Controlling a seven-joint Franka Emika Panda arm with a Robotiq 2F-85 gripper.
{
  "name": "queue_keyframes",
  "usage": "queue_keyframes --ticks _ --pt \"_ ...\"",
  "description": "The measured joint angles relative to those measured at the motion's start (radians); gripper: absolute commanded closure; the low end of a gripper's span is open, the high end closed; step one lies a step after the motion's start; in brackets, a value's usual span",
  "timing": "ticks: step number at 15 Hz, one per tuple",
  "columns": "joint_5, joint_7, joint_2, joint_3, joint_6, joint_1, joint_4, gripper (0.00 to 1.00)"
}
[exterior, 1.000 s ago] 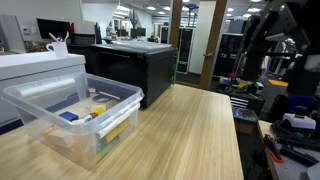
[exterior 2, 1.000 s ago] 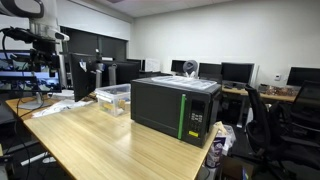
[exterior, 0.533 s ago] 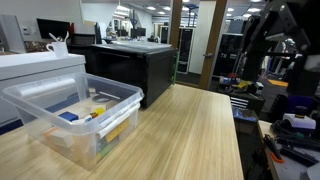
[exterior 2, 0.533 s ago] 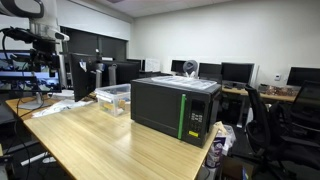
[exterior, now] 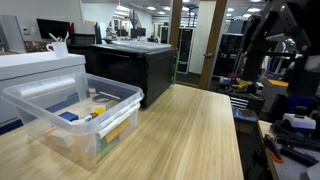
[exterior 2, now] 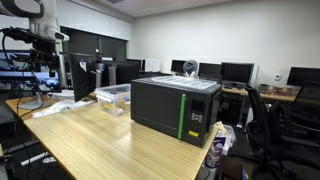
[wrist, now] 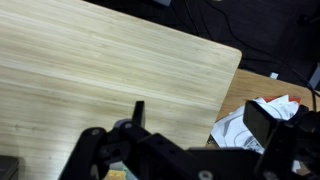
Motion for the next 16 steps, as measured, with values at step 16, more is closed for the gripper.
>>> queue_keyframes --ticks 16 --pt "-0.223 0.0 -0.111 -0.148 0.159 -0.291 -0.057 0.0"
